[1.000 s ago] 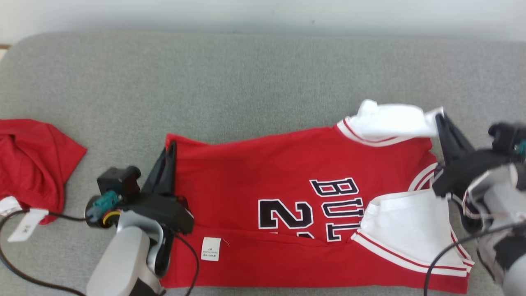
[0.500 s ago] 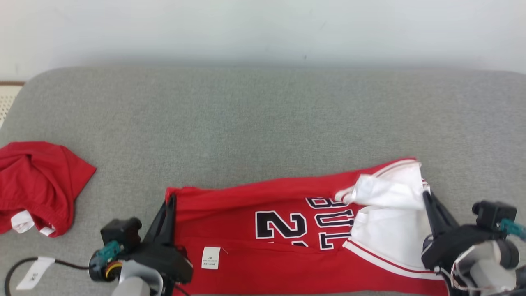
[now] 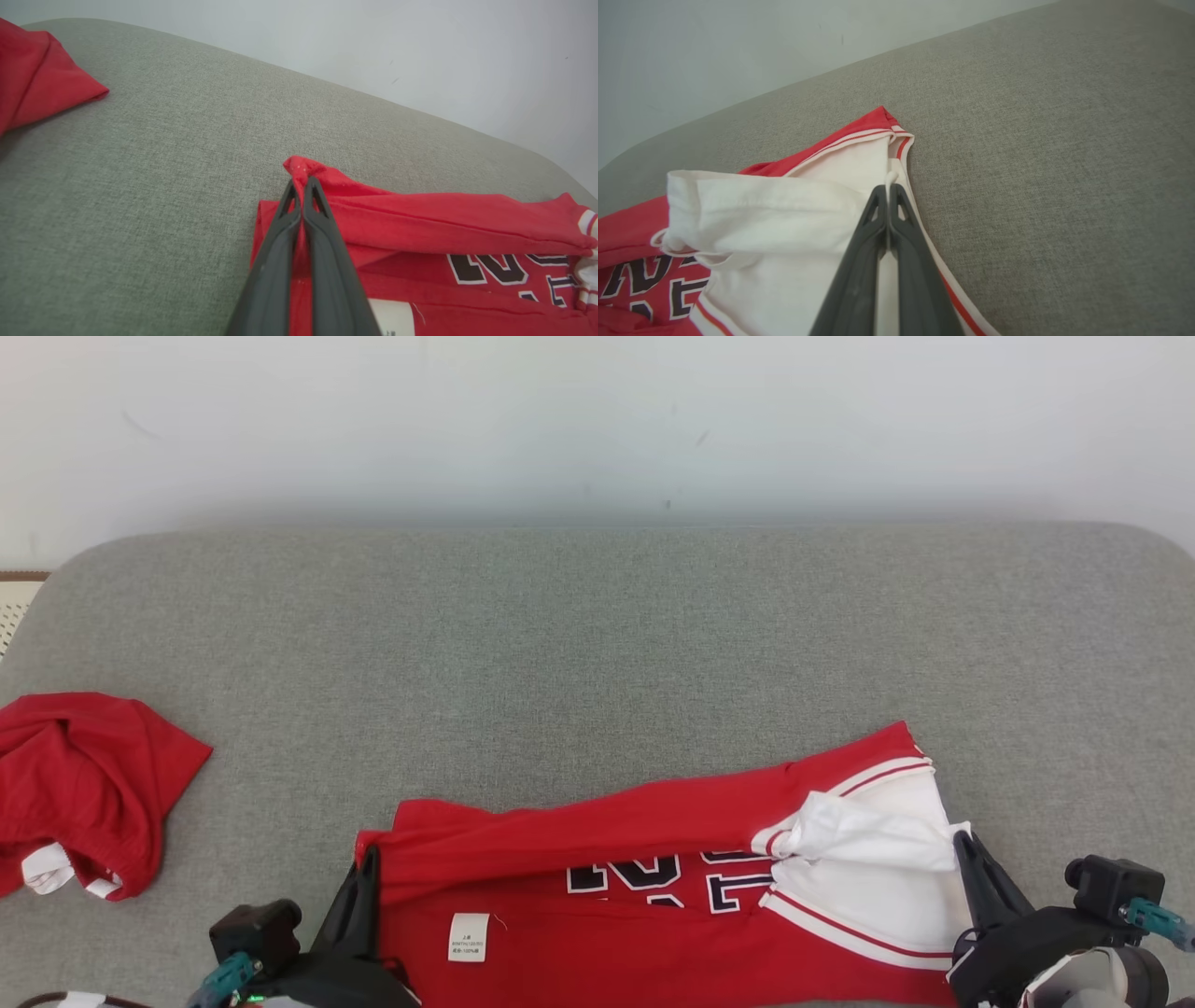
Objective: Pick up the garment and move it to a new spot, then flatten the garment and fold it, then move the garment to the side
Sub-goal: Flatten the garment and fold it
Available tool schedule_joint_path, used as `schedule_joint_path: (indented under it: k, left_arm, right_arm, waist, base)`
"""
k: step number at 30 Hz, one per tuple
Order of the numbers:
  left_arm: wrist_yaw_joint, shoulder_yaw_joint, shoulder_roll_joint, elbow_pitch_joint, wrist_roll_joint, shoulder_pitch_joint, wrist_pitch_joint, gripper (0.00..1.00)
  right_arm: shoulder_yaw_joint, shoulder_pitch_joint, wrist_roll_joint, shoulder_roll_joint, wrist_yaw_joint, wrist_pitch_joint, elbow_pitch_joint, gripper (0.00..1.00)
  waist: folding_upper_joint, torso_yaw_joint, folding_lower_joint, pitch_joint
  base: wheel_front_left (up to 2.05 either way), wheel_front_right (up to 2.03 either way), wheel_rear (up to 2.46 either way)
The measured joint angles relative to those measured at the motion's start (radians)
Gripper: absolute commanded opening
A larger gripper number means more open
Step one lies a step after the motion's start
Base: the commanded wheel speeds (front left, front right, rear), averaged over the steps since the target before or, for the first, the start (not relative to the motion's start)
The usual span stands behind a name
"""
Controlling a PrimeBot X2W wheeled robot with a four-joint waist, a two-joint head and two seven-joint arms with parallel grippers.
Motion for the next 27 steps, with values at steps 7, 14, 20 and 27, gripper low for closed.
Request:
schedule_joint_path:
  k: [7,14,20,27]
  left_arm:
    - [-0.001,-0.001,0.000,0.018,0.004,0.034,0.000,0.01]
    - [0.004,0.010,0.000,0.052,0.029,0.058,0.000,1.00]
    - [0.018,0.045,0.001,0.034,0.056,0.103,0.000,1.00]
    - [0.027,0.082,0.001,-0.033,0.077,0.180,0.000,1.00]
  right_arm:
    - [-0.014,0.026,-0.009,0.012,0.000,0.000,0.004,0.00]
    - [-0.031,0.055,-0.007,0.028,0.000,0.000,0.002,1.00]
    - [-0.107,0.076,-0.043,0.027,0.000,0.000,-0.048,1.00]
    - [-0.103,0.125,-0.113,0.057,0.000,0.000,-0.141,1.00]
  waist:
    - [0.0000,-0.003,0.0001,-0.015]
    - [0.0000,-0.008,0.0001,-0.024]
    - [0.0001,-0.010,0.0001,-0.037]
    - [0.0001,0.008,0.0000,-0.053]
  base:
    - [0.00,0.00,0.00]
    - [0.00,0.00,0.00]
    - [0.00,0.00,0.00]
    - [0.00,0.00,0.00]
